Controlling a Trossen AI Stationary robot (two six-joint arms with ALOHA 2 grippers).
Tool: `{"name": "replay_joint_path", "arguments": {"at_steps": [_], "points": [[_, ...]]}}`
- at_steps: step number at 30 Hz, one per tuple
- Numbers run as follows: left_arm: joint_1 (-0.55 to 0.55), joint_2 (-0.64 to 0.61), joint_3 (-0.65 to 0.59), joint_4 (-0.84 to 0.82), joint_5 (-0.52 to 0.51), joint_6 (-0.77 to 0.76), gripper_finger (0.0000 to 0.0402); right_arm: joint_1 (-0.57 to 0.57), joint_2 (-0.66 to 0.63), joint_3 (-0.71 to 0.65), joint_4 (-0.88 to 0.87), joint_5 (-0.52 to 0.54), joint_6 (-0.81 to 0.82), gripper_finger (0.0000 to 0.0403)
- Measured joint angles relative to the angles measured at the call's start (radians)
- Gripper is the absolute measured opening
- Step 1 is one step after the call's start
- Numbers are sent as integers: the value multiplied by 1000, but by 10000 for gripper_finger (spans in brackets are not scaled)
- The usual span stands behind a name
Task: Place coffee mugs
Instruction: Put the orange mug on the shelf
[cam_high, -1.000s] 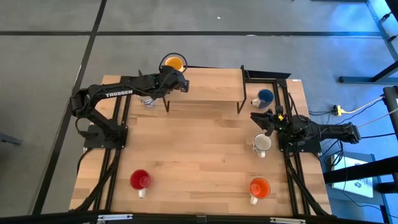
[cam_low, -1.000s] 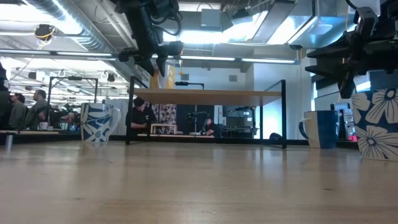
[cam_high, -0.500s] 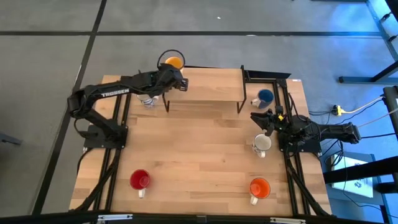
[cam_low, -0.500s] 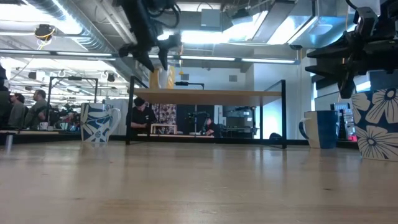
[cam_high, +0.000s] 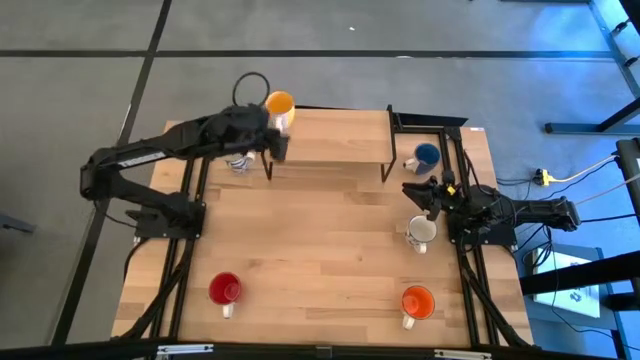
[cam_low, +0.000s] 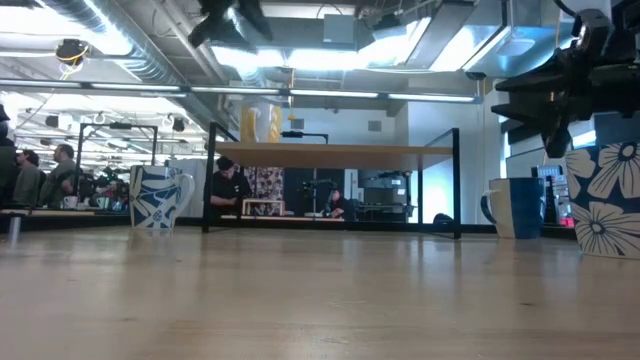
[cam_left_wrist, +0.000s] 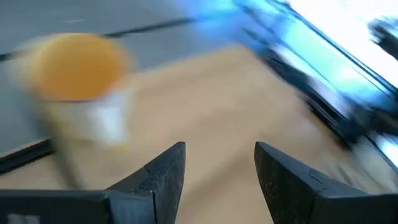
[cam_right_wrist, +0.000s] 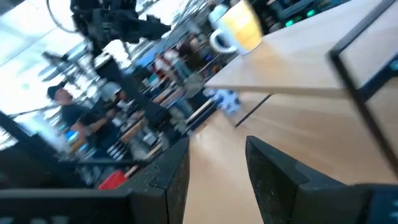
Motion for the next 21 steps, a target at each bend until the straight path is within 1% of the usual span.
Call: {"name": "replay_joint_path", "arguments": {"at_steps": [2,4,7,10,14,16,18,21], "points": [[-54,-17,-4,-6,57,44,187,0,3,15,-16,-69,-20,144],[-107,-29,-15,-2,79,46,187,1,12,47,-16,-119,-64,144],[-171,-40,-50,7,86,45,185,1,50,97,-17,-125,-93,144],[-226,-47,-123,25,117,30,184,1,124,158,-10,-113,-123,144],[-279,-66,-273,193,165,26,184,1,283,257,-31,-119,-144,144],[-298,-69,-345,317,194,26,184,1,382,331,-69,-114,-156,144],[-318,-71,-403,405,202,26,184,1,484,412,-142,-116,-178,144],[-345,-71,-451,466,219,27,183,1,628,545,-269,-137,-196,144]]}}
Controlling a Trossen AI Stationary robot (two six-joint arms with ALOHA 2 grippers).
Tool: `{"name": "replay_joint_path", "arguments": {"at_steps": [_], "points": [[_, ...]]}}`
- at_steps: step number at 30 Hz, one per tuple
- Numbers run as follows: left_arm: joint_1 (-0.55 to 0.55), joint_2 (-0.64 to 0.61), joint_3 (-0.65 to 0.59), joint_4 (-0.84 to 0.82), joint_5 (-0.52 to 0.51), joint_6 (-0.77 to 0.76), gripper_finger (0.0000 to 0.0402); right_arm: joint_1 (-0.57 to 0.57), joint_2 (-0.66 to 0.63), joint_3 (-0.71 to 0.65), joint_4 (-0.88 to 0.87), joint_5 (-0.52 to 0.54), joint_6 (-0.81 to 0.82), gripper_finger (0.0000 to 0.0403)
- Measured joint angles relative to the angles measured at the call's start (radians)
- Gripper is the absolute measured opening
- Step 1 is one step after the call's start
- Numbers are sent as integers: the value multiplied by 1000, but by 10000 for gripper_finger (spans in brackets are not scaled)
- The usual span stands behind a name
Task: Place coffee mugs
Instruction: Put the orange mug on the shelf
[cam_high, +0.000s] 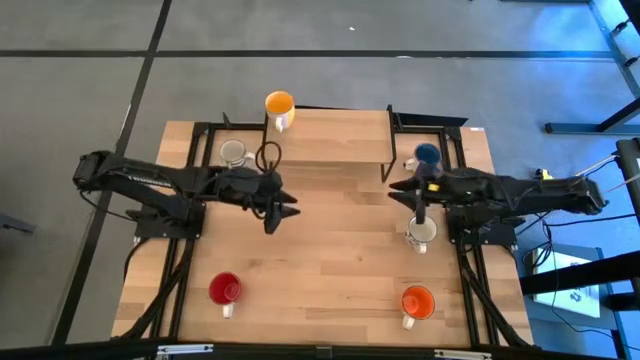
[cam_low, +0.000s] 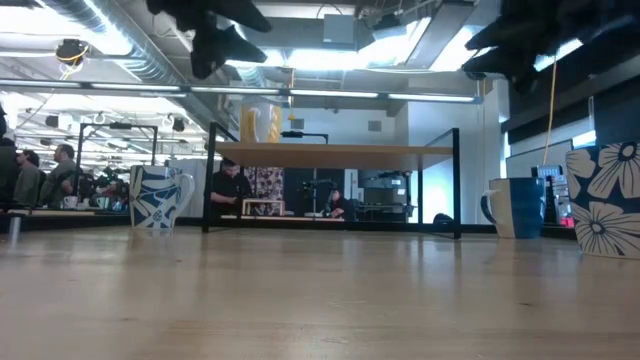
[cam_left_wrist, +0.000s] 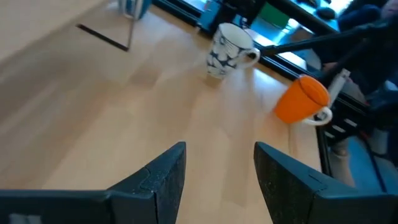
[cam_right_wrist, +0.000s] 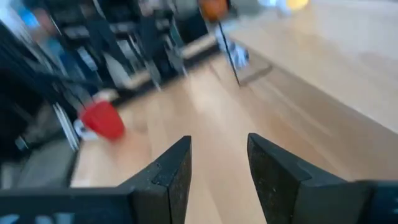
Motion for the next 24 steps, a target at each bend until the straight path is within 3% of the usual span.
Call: {"name": "replay_joint_path", "arguments": {"at_steps": [7,11,17,24], "points": [[-68,0,-16,5,-9,30,183,14,289,286,-236,-174,3,144],[-85,1,-16,-10,-34,39,183,81,398,396,-336,-193,34,144],[-91,1,-16,-19,-51,38,183,215,490,466,-452,-192,201,144],[-88,1,-16,-19,-53,46,183,411,520,466,-506,-157,503,144]]}}
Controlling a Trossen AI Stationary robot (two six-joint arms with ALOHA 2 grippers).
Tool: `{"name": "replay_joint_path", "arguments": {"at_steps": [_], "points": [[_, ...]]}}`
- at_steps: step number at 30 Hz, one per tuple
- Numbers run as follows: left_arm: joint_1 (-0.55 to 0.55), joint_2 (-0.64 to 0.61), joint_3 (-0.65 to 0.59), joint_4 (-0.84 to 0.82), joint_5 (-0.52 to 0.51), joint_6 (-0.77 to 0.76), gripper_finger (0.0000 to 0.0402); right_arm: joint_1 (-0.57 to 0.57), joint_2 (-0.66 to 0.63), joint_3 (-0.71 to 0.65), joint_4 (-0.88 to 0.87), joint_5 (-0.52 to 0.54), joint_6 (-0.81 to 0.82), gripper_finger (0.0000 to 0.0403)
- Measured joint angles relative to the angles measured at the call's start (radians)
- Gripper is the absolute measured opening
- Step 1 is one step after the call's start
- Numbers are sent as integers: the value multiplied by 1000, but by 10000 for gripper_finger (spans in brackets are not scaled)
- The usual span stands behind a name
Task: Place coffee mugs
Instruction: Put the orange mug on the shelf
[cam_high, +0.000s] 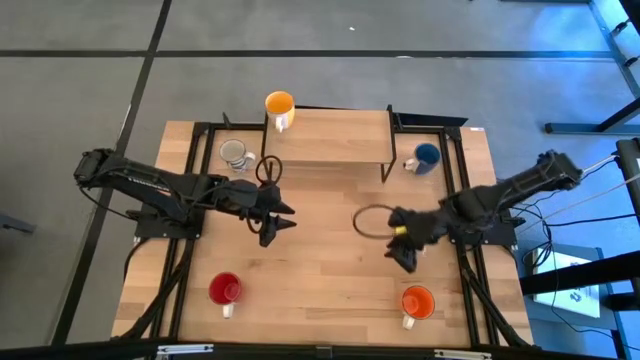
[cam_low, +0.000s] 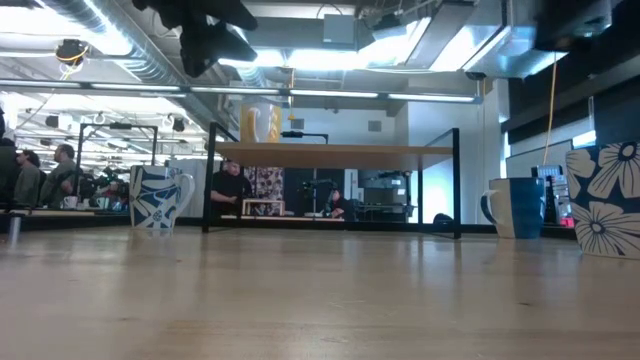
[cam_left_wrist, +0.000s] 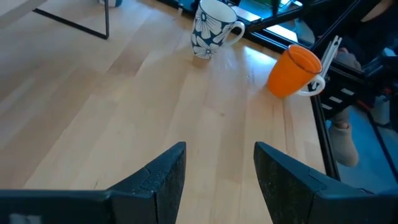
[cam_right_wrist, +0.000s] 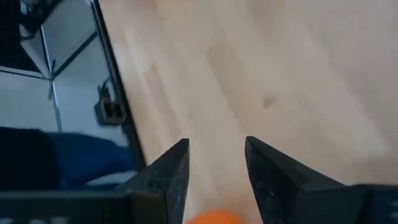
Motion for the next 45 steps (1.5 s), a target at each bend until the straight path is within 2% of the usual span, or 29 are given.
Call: {"name": "replay_joint_path", "arguments": {"at_steps": [4,10,18,22,45], "points": [[0,0,0,0,-1,0,183,114,0,0,-30,14,138,144],[0,0,0,0,-28,1,183,266,2,0,-66,52,261,144],[0,0,0,0,-30,1,183,404,85,-1,-147,51,315,144],[0,0,0,0,-30,1,183,430,135,-1,-201,51,341,144],[0,0,0,0,-30,8,183,433,359,-1,-202,10,339,137]]}}
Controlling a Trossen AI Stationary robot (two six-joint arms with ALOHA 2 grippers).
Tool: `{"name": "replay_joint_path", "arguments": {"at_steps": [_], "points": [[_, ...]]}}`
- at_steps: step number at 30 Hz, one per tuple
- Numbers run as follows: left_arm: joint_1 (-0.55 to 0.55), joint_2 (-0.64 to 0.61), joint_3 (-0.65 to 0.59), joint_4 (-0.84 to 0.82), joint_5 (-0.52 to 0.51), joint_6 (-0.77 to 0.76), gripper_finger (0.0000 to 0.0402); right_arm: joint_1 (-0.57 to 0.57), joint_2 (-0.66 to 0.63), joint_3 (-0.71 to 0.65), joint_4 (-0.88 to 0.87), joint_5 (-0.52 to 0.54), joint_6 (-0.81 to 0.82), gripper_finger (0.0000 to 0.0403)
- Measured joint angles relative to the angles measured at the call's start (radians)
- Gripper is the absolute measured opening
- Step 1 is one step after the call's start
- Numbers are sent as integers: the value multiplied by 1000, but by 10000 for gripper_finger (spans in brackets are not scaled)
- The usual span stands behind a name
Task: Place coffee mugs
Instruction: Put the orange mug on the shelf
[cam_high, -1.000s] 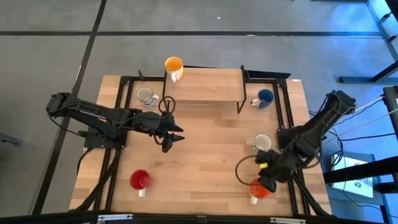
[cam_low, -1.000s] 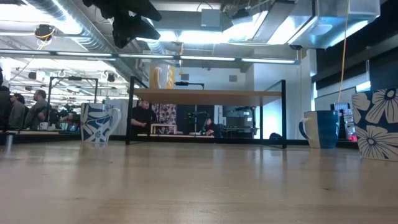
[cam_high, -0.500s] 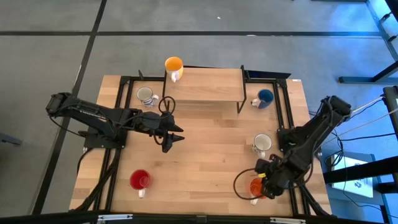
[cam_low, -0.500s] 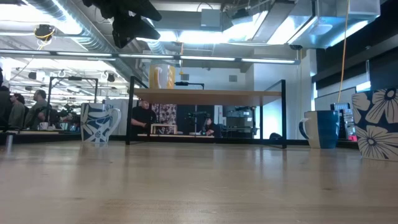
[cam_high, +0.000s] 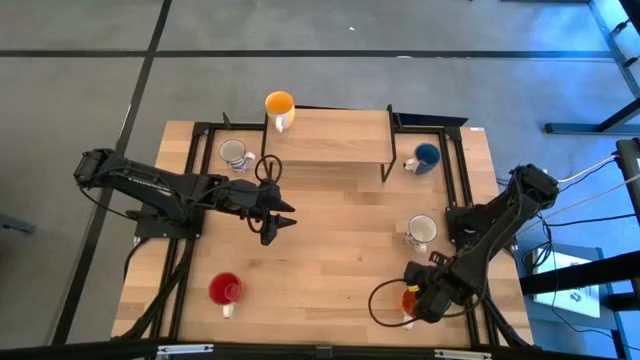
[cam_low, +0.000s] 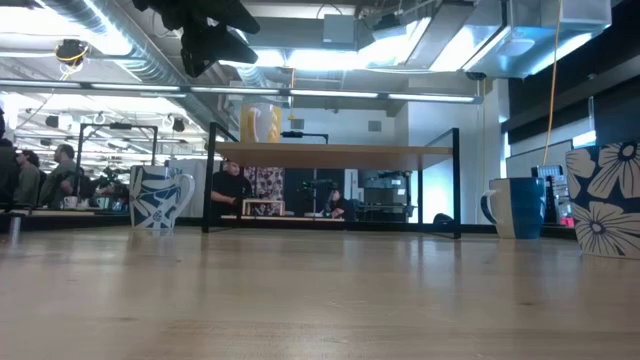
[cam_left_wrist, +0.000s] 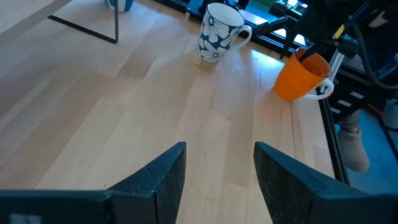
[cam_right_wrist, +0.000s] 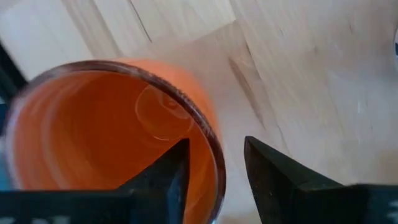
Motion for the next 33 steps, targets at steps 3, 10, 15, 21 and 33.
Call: {"name": "replay_joint_path", "arguments": {"at_steps": [3,10,15,21,33], "points": [[0,0,0,0,0,0,183,0,14,0,0,-1,-3,103],[0,0,0,0,0,0,183,-1,2,0,6,0,-31,12],[0,0,0,0,0,0,183,-46,-31,64,-24,43,-174,6],[0,0,0,0,0,0,183,-209,-36,251,-144,161,-502,5],[-5,0,0,-1,6,0,183,-605,1,390,-220,183,-941,3]]}}
